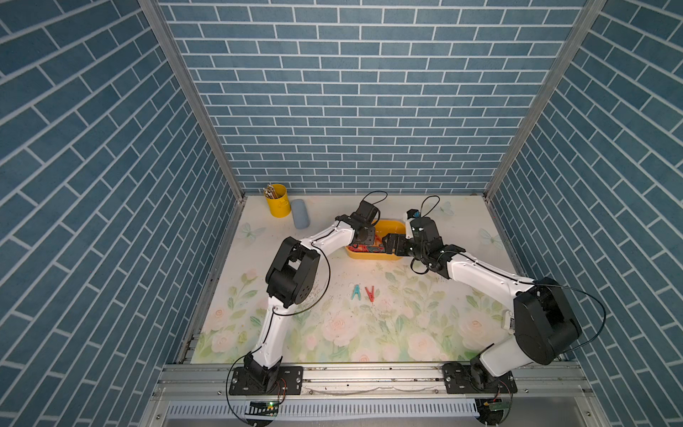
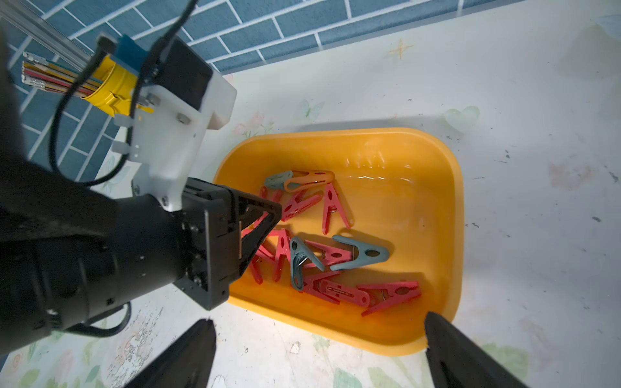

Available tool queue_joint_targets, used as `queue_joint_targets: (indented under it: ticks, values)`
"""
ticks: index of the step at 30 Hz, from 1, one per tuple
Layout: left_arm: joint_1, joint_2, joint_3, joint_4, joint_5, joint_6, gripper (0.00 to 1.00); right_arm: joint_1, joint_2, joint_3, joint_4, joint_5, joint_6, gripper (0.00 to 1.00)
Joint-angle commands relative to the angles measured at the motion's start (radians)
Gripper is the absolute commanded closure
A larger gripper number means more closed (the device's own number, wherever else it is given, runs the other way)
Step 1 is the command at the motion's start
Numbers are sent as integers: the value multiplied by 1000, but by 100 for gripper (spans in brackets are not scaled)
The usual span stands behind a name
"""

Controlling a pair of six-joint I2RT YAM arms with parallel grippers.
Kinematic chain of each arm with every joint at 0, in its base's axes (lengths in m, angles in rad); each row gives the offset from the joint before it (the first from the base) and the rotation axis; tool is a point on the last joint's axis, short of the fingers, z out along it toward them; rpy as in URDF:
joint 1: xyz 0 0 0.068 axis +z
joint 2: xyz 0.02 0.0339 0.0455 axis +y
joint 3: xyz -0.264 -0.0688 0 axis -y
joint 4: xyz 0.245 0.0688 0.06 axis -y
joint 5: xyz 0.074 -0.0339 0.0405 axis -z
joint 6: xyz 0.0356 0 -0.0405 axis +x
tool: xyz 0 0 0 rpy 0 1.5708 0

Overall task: Take the clothespins out of the storage box
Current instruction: Pick up the clothespin from the storage box.

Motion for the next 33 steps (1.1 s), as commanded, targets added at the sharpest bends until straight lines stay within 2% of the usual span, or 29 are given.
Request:
queue_joint_targets:
  ticks: [1, 12, 29, 33]
  values:
    - [6, 35, 59, -68, -52, 31, 71, -5, 17, 31, 18, -16, -23, 1]
    - [33, 106, 137, -94, -67, 61, 72, -7, 40, 45, 21, -27, -23, 1]
    - [38, 183, 181, -108, -56, 79, 75, -19, 59, 74, 9, -44, -29, 1]
    - [39, 190, 182, -112, -57, 79, 86, -18, 59, 73, 7, -51, -29, 1]
